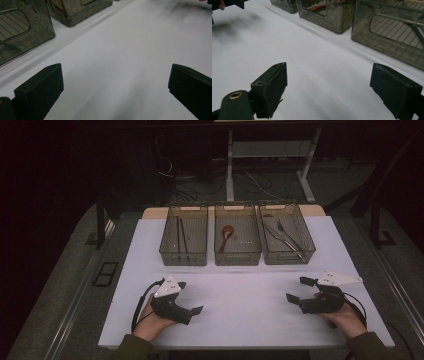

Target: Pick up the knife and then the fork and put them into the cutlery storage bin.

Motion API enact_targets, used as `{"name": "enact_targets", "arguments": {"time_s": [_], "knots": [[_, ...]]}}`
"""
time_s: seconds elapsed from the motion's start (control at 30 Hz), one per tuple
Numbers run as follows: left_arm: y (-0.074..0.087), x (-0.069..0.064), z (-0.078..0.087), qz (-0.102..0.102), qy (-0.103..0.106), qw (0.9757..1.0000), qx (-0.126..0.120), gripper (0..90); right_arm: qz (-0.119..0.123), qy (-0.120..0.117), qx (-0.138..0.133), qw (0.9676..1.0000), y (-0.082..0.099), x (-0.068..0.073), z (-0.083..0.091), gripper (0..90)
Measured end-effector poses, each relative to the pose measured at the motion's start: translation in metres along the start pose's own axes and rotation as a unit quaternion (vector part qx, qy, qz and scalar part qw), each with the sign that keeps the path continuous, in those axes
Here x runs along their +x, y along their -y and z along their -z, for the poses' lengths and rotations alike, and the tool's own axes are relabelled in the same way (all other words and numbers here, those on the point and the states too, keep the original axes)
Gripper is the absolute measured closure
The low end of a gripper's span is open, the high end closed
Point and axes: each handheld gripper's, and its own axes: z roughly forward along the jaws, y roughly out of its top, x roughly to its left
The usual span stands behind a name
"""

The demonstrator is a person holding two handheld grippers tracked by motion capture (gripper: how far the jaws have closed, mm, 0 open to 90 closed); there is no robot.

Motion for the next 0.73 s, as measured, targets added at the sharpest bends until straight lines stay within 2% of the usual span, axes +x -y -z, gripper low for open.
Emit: {"name": "enact_targets", "arguments": {"time_s": [0.13, 0.33, 0.5, 0.73], "knots": [[0.0, 0.0, -0.001, 0.0, 0.0, 1.0, 0.0, 0.0, 0.011, -0.002, 0.002, 0.9999, 0.005, 0.003, 0.001, 13.6], [0.0, -0.001, -0.001, 0.0, 0.0, 1.0, 0.001, 0.0, -0.001, -0.005, -0.001, 1.0, 0.009, 0.007, 0.002, 13.6], [0.001, -0.001, -0.001, 0.001, 0.0, 1.0, 0.0, 0.0, 0.009, -0.015, -0.002, 0.9999, 0.009, 0.014, 0.001, 13.1], [0.001, 0.0, -0.001, 0.0, 0.0, 1.0, 0.002, 0.0, 0.013, -0.013, 0.0, 0.9998, 0.009, 0.014, -0.001, 13.1]]}}
